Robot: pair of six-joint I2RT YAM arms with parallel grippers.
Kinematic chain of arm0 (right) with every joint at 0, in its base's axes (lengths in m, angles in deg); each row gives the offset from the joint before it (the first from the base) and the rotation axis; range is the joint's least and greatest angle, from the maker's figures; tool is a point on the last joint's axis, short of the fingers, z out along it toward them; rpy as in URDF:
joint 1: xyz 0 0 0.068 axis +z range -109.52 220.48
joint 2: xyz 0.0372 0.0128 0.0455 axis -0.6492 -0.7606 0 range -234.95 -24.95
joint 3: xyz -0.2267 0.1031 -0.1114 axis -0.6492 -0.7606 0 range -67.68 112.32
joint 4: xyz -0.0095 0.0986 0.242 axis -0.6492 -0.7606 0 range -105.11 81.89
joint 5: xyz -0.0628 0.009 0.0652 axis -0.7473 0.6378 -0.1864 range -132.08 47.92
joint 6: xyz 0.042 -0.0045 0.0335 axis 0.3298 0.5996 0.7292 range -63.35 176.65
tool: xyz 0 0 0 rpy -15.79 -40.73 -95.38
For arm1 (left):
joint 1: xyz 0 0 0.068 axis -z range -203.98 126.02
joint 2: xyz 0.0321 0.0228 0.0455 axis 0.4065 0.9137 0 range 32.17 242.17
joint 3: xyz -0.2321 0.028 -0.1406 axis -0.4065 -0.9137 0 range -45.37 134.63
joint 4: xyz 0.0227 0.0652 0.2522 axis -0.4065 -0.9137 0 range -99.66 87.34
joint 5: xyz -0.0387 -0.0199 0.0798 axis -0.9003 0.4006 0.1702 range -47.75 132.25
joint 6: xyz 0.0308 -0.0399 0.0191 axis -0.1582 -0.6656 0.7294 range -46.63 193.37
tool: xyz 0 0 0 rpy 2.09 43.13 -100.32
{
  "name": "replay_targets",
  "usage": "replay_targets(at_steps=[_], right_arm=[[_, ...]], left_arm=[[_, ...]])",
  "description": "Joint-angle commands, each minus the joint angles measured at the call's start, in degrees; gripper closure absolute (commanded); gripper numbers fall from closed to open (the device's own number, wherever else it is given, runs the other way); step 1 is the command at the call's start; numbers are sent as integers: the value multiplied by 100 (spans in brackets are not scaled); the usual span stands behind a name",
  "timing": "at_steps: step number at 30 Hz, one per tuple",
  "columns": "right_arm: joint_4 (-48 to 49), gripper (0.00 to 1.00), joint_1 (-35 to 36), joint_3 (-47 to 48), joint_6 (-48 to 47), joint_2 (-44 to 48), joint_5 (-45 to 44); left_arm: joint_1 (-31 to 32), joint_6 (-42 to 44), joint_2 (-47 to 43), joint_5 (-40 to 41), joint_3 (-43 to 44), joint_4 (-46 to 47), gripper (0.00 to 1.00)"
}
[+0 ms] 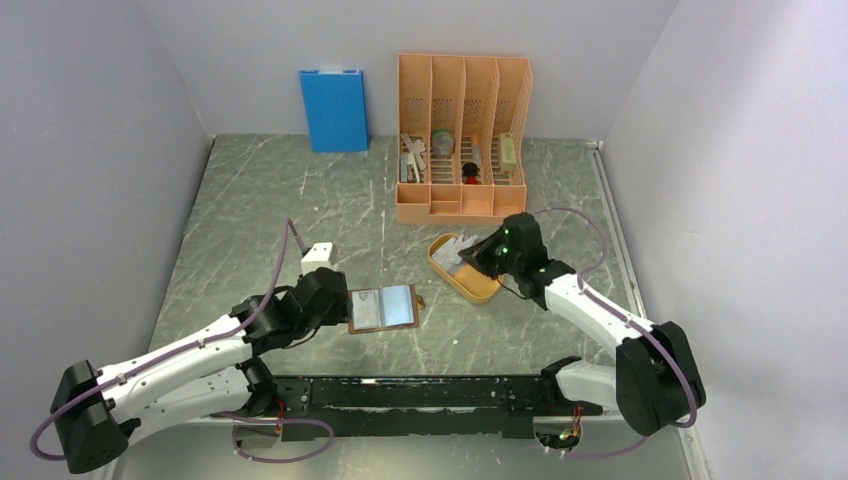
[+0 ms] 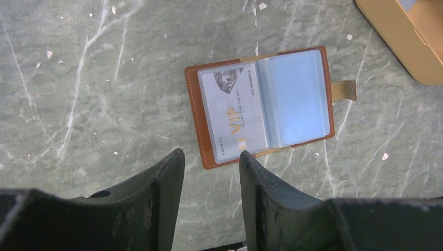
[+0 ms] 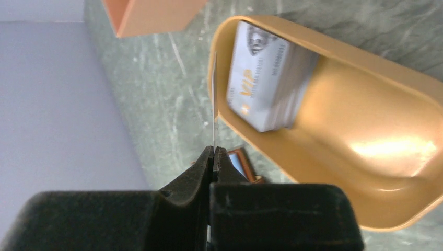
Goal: Put the credit cards into the card holder
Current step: Pick up the credit card from the storage box.
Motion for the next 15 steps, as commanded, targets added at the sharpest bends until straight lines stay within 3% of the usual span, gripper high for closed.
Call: replay_targets(at_steps=[1,5,15], right_arm=[[-1024,100,-144,663,425,167,174],[-1395,100,-204,996,530,318,573],[-1004,100,-274,1019,911,517,2026]], left_arm=[[-6,-32,-68,230,130,-168,52],[-5,-10,-52,270,257,-221,52],[-8,44,-182,136,341,-159,51]])
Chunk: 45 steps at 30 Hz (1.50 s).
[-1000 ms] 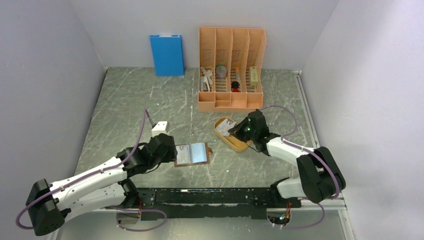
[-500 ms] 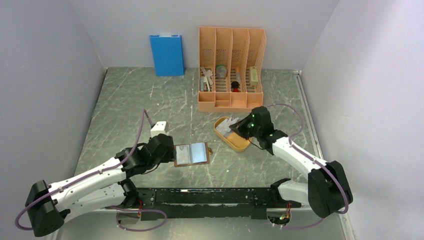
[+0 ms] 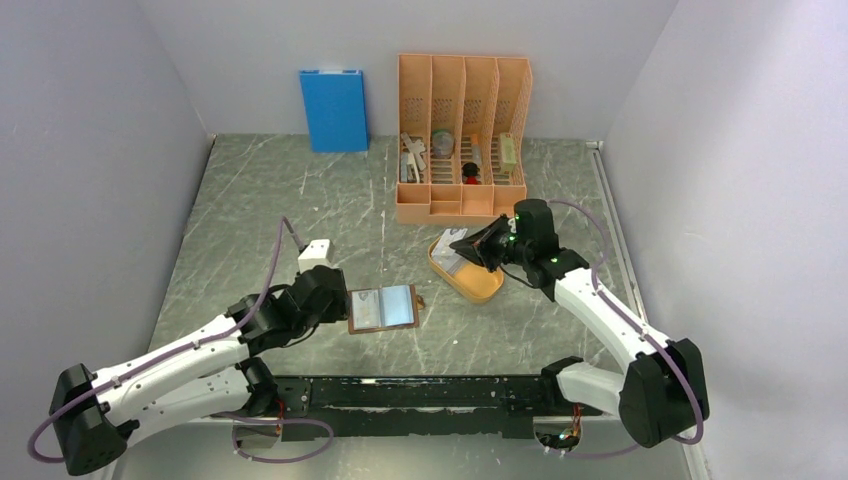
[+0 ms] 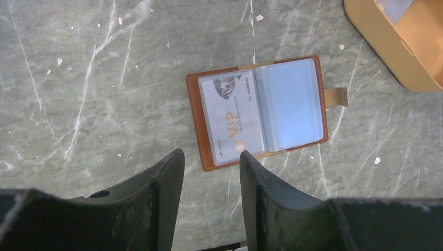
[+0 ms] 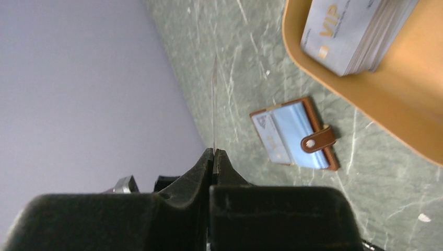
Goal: Put the credit cards into the card holder
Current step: Pick up the credit card from the storage box, then insert the credit card into the card holder.
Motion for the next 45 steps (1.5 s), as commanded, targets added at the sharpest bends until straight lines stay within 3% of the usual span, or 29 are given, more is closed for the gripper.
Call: replay_targets(at_steps=[1,9,13,16,19,28,37,45], right_arm=[[47,100,-53,120,165,144,711],[37,100,-47,177,-96,267,972],[-225,100,106,567,-1469,140,1111],[-680,100,857,806,-2858,324,187],[-1029,100,1855,798,-3609,424,-940],[147,100,2686,-358,-3591,662,-1109],[566,100,3022,-482,-3752,398,-1383],[455,100,3031,-486,-3783,101,-1146]], left_arm=[[-3,68,-110,-5,196,24,51],[-6,230,-108,-132,330,87,48],[-4,275,-170,-169,314,88,45],[-6,318,-316,-246,179,181,31],[-2,505,-467,-607,116,472,26],[146,557,-142,-1292,-57,1242,14],[241,805,252,-990,253,1131,15],[239,897,418,-1348,42,1866,14]])
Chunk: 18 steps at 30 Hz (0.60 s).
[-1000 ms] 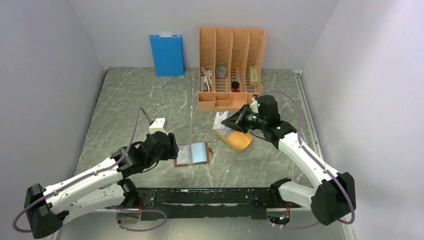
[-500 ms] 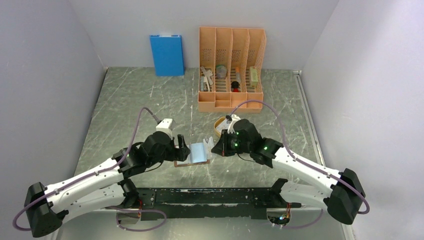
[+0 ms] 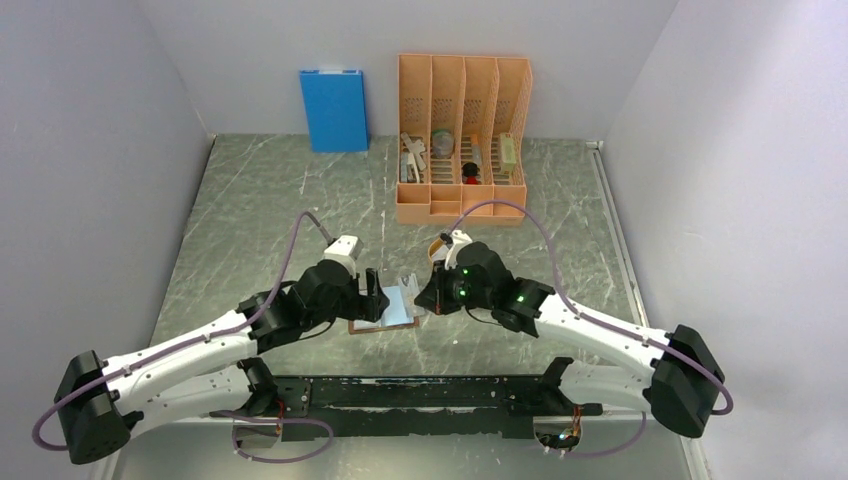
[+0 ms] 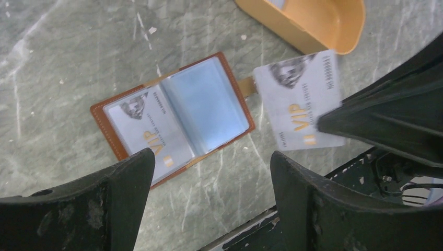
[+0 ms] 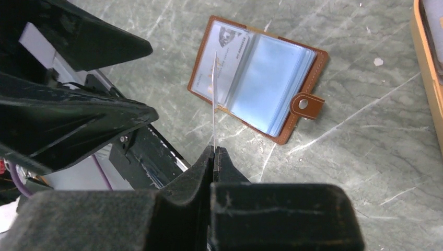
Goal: Put the credit cards into the card holder
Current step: Insert the credit card into the card holder.
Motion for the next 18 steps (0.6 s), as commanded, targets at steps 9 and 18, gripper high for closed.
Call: replay_targets(at_steps=[9,18], right_arm=[[120,100,22,14,544,-891,137],[-94,100,11,-163,869,-1220,66]], left_arm=[[31,-185,1041,-83,280,221,19],[31,-370,1541,7,341,422,22]])
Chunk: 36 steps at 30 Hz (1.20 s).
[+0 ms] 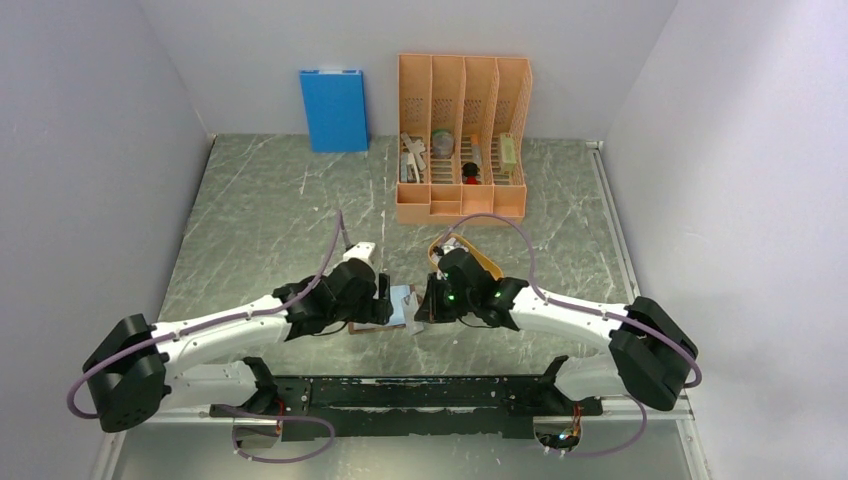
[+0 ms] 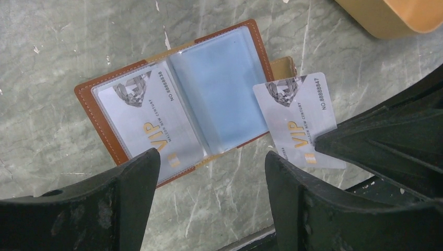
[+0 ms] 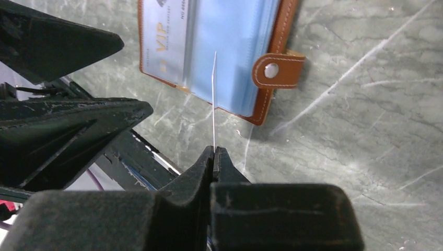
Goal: Put the credit cards into the card holder
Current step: Insert the credit card into the card holder.
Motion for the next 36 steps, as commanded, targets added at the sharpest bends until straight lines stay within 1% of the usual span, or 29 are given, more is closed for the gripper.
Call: replay_targets(at_steps=[1,7,12,17,28,33,35,36], right_arm=[[-133,100,9,-110,181,-39,-109],[-173,100,7,-187,252,-161,6],[33,100,10,-273,358,-372,240],[198,100,11,-182,402,-648,401],[358,100,46,-8,477,-1034,547],[329,100,52,16,447,-1069,538],[313,100,55,15,433,-1060,533],[305,100,55,20,429,-1060,526]], left_arm=[[30,-92,268,134,299,163,23],[36,-103,564,162,357,308,26],[38,-215,697,319,352,187,28],[35,-226,639,429,192,224,27],[35,-128,1131,529,230,221,28],[30,-88,1392,625,327,212,30],[30,-58,1509,663,379,204,33],[30,-39,1565,673,399,195,36]])
